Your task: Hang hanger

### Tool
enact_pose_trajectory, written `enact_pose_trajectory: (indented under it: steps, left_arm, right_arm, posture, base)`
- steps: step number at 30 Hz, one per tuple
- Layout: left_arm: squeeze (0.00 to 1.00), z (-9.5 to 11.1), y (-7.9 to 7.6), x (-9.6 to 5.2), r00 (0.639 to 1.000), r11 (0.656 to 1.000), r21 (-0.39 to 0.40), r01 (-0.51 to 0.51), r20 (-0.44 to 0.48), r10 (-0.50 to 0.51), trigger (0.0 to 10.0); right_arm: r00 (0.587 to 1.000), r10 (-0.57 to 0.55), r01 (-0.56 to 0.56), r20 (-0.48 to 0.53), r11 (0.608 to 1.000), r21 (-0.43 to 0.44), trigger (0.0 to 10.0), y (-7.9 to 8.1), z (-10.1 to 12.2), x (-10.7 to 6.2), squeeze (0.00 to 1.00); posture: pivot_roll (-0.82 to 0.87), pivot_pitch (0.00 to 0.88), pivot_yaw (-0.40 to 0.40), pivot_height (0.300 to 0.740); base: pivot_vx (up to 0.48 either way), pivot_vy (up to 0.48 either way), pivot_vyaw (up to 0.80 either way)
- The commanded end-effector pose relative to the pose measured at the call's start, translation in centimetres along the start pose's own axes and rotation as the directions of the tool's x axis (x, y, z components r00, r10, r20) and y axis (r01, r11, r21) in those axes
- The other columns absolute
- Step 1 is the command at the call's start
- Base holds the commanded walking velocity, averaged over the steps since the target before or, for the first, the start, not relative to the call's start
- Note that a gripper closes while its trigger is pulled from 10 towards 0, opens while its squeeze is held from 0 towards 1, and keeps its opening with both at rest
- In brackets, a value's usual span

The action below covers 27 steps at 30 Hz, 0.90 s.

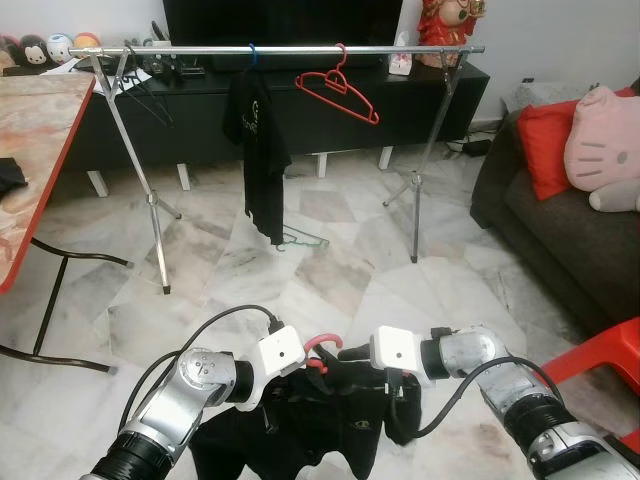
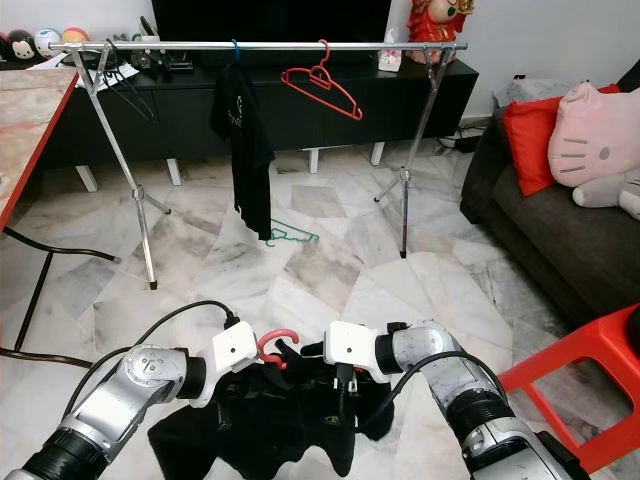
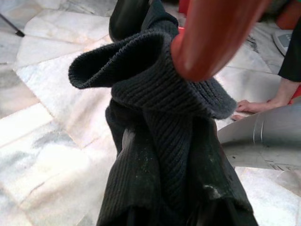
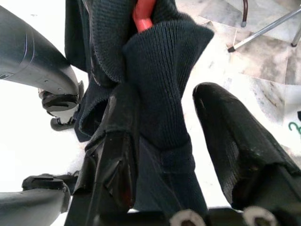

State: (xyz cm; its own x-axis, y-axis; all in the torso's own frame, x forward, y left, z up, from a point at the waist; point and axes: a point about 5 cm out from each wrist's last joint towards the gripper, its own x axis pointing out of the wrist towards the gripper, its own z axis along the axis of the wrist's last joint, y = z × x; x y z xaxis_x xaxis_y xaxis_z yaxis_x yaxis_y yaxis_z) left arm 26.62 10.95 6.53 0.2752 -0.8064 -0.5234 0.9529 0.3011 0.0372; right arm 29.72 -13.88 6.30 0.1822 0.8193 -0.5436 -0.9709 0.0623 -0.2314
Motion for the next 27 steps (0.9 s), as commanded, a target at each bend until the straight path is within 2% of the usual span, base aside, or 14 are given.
enact_pose_trajectory:
  steps: [1, 11, 12, 14, 15, 17, 18, 19, 20, 21, 22, 24, 26, 27]
  left_arm:
    - [0.0, -0.1, 0.3, -0.2, 1.0, 1.0, 0.002, -0.029, 0.005, 0.029, 0.0]
    - [0.0, -0.9, 1.6, -0.7, 0.98, 0.98, 0.004, -0.199, -0.022, 0.199, 0.0]
    - [0.0, -1.0, 1.9, -0.8, 0.97, 0.97, 0.005, -0.243, -0.026, 0.243, 0.0]
    - [0.0, -1.2, 2.7, -1.1, 0.934, 0.935, 0.004, -0.356, -0.025, 0.356, 0.0]
    - [0.0, -1.2, 2.7, -1.1, 0.934, 0.935, 0.004, -0.356, -0.025, 0.356, 0.0]
    - [0.0, -1.2, 3.1, -1.1, 0.9, 0.9, -0.018, -0.436, -0.025, 0.436, 0.0]
    - [0.0, -1.2, 3.3, -1.0, 0.885, 0.885, -0.025, -0.465, -0.021, 0.465, 1.4]
    - [0.0, -1.2, 3.3, -1.0, 0.885, 0.885, -0.025, -0.465, -0.021, 0.465, 1.4]
    - [0.0, -1.2, 3.3, -1.0, 0.88, 0.88, -0.029, -0.474, -0.02, 0.474, 1.4]
    - [0.0, -1.1, 3.3, -0.8, 0.875, 0.875, -0.027, -0.484, -0.019, 0.484, 10.0]
    - [0.0, -1.1, 3.2, -0.6, 0.872, 0.872, -0.027, -0.489, -0.017, 0.489, 10.0]
    - [0.0, -0.9, 3.3, -0.3, 0.856, 0.855, -0.037, -0.517, -0.008, 0.517, 10.0]
    - [0.0, -0.9, 3.5, -0.1, 0.834, 0.832, -0.055, -0.552, -0.008, 0.552, 10.0]
    - [0.0, -0.9, 3.5, -0.1, 0.826, 0.824, -0.06, -0.563, -0.009, 0.564, 10.0]
  right_arm:
    - [1.0, -0.026, 0.026, 0.008, 0.999, -0.024, 10.0, -0.9, 0.5, -0.8, 1.0]
    - [0.988, -0.152, 0.152, 0.009, 0.988, -0.023, 10.0, -2.0, 0.6, -2.4, 1.0]
    - [0.983, -0.184, 0.184, 0.014, 0.983, -0.016, 10.0, -2.1, 0.6, -2.7, 1.0]
    - [0.94, -0.337, 0.335, 0.047, 0.941, 0.043, 10.0, -2.9, 0.7, -4.1, 1.0]
    - [0.94, -0.337, 0.335, 0.047, 0.941, 0.043, 10.0, -2.9, 0.7, -4.1, 1.0]
    - [0.851, -0.524, 0.516, 0.035, 0.846, 0.131, 10.0, -3.7, 0.0, -5.7, 0.98]
    - [0.787, -0.617, 0.607, 0.012, 0.777, 0.168, 10.0, -4.1, -0.7, -6.6, 0.57]
    - [0.787, -0.617, 0.607, 0.012, 0.777, 0.168, 10.0, -4.1, -0.7, -6.6, 0.57]
    - [0.764, -0.645, 0.635, 0.0, 0.752, 0.178, 10.0, -4.2, -0.9, -6.9, 0.57]
    - [0.695, -0.717, 0.709, -0.054, 0.671, 0.219, 10.0, -4.4, -1.9, -7.7, 0.0]
    - [0.621, -0.775, 0.773, -0.119, 0.58, 0.258, 10.0, -4.4, -3.0, -8.7, 0.0]
    - [0.458, -0.851, 0.868, -0.256, 0.366, 0.335, 10.0, -4.0, -5.3, -10.7, 0.0]
    - [0.355, -0.872, 0.9, -0.337, 0.221, 0.375, 10.0, -3.3, -6.7, -11.9, 0.0]
    - [0.326, -0.874, 0.906, -0.36, 0.18, 0.382, 10.0, -3.1, -7.0, -12.1, 0.0]
  posture:
    - [-0.05, 0.0, -0.116, 0.74]
    - [-0.06, 0.0, -0.098, 0.74]
    - [-0.06, 0.0, -0.092, 0.74]
    - [-0.07, 0.0, -0.08, 0.74]
    - [-0.07, 0.0, -0.08, 0.74]
    - [-0.08, 0.0, -0.07, 0.74]
    - [-0.08, 0.0, -0.067, 0.74]
    - [-0.08, 0.0, -0.067, 0.74]
    - [-0.08, 0.0, -0.067, 0.74]
    - [-0.08, 0.0, -0.063, 0.74]
    - [-0.09, 0.0, -0.058, 0.74]
    - [-0.09, 0.0, -0.048, 0.74]
    - [-0.1, 0.0, -0.034, 0.74]
    - [-0.1, 0.0, -0.031, 0.74]
  base:
    - [0.0, 0.0, 0.0]
    - [0.0, 0.0, 0.0]
    - [0.0, 0.0, 0.0]
    - [0.0, 0.0, 0.0]
    - [0.0, 0.0, 0.0]
    - [0.0, 0.0, 0.0]
    - [0.0, 0.0, 0.0]
    - [0.0, 0.0, 0.0]
    - [0.0, 0.0, 0.0]
    - [0.0, 0.0, 0.0]
    - [0.0, 0.0, 0.0]
    - [0.0, 0.0, 0.0]
    - [0.0, 0.0, 0.0]
    - [0.0, 0.0, 0.0]
